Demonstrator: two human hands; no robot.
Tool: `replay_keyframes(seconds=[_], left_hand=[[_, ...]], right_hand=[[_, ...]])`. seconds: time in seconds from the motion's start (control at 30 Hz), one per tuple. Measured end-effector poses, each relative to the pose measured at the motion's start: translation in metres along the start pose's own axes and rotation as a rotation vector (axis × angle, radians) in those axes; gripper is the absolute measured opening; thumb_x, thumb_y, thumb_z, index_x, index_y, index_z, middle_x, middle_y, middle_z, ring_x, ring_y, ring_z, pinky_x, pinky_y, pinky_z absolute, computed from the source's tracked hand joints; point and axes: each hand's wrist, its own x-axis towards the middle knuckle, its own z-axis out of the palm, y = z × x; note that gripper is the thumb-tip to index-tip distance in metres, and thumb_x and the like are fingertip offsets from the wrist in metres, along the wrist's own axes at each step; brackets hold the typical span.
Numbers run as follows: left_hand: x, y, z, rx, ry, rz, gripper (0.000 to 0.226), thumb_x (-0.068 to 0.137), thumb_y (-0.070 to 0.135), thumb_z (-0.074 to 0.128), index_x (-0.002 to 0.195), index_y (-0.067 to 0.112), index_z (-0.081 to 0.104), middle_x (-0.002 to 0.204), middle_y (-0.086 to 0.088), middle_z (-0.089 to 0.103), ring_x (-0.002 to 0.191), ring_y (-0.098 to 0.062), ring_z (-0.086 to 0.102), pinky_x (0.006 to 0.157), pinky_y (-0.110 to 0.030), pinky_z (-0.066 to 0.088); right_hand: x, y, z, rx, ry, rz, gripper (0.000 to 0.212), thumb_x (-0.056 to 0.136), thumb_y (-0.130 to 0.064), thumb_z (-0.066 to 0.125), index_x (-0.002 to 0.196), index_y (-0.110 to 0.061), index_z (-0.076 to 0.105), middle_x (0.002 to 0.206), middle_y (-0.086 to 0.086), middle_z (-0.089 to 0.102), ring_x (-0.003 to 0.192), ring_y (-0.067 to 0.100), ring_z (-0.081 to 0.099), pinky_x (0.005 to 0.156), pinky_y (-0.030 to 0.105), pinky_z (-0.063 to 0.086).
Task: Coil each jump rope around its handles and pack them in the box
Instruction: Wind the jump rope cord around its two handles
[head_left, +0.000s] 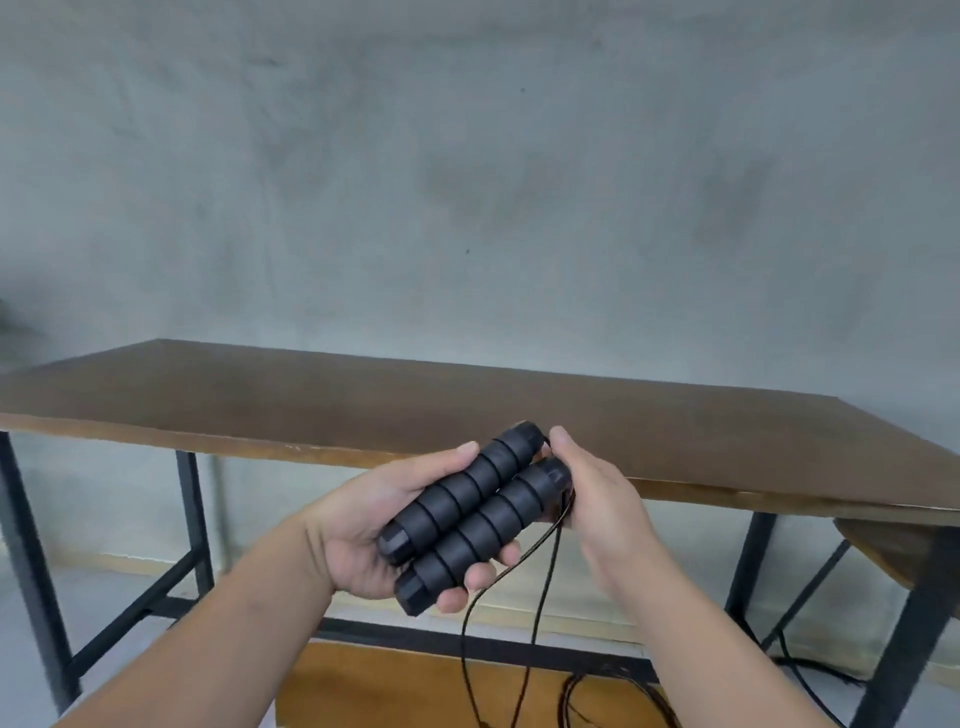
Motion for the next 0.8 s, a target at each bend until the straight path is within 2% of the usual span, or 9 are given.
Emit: replay_keyframes(seconds=[0.13, 0.27, 0.4, 0.57, 0.7, 0.8], left_hand=[[0.002, -0.002, -0.004, -0.042, 0.010, 0.035, 0.068, 0.097, 0.045, 0.057, 0.148, 0.005, 0.040, 0.115, -0.023, 0.055, 0.087, -0.029, 0.058, 0.070, -0.036, 0.052], [0.005, -0.005, -0.006, -0.045, 0.068, 0.051, 0.064, 0.093, 0.041, 0.064, 0.144, 0.006, 0.047, 0.117, -0.025, 0.056, 0.089, -0.030, 0.057, 0.073, -0.037, 0.050], [0.007, -0.005, -0.006, -0.030, 0.070, 0.055, 0.063, 0.095, 0.040, 0.060, 0.145, 0.005, 0.046, 0.121, -0.025, 0.055, 0.091, -0.029, 0.058, 0.076, -0.037, 0.049], [0.013, -0.002, -0.006, -0.049, 0.096, 0.006, 0.069, 0.096, 0.056, 0.050, 0.134, -0.001, 0.056, 0.117, -0.021, 0.057, 0.090, -0.027, 0.058, 0.074, -0.034, 0.051], [0.018, -0.003, -0.005, -0.050, 0.114, 0.002, 0.065, 0.097, 0.052, 0.053, 0.134, -0.001, 0.056, 0.119, -0.023, 0.056, 0.089, -0.027, 0.058, 0.074, -0.034, 0.051], [0.021, -0.004, -0.003, -0.053, 0.114, -0.008, 0.065, 0.095, 0.052, 0.055, 0.132, -0.002, 0.056, 0.118, -0.021, 0.056, 0.088, -0.026, 0.058, 0.075, -0.034, 0.051]], right_hand=[[0.012, -0.001, -0.007, -0.015, 0.046, -0.022, 0.031, 0.100, -0.033, 0.053, 0.078, -0.019, 0.071, 0.069, 0.000, 0.055, 0.068, 0.019, 0.050, 0.067, 0.034, 0.045], [0.016, 0.001, -0.017, -0.025, 0.057, -0.062, 0.021, 0.096, -0.016, 0.057, 0.083, -0.008, 0.072, 0.067, 0.001, 0.056, 0.061, 0.018, 0.046, 0.060, 0.028, 0.042], [0.017, 0.002, -0.025, -0.014, 0.029, -0.116, 0.022, 0.098, -0.015, 0.056, 0.090, -0.010, 0.076, 0.067, 0.003, 0.055, 0.060, 0.017, 0.046, 0.058, 0.028, 0.039], [0.022, 0.006, -0.037, -0.016, 0.023, -0.140, 0.022, 0.097, -0.015, 0.058, 0.093, -0.013, 0.079, 0.059, 0.001, 0.053, 0.057, 0.017, 0.041, 0.055, 0.027, 0.034], [0.025, 0.007, -0.045, 0.000, 0.035, -0.132, 0.022, 0.096, -0.014, 0.058, 0.092, -0.013, 0.080, 0.064, -0.002, 0.059, 0.058, 0.016, 0.039, 0.057, 0.027, 0.032], [0.027, 0.008, -0.051, 0.021, 0.002, -0.139, 0.022, 0.096, -0.014, 0.057, 0.095, -0.010, 0.079, 0.073, 0.003, 0.061, 0.059, 0.017, 0.039, 0.058, 0.028, 0.030]])
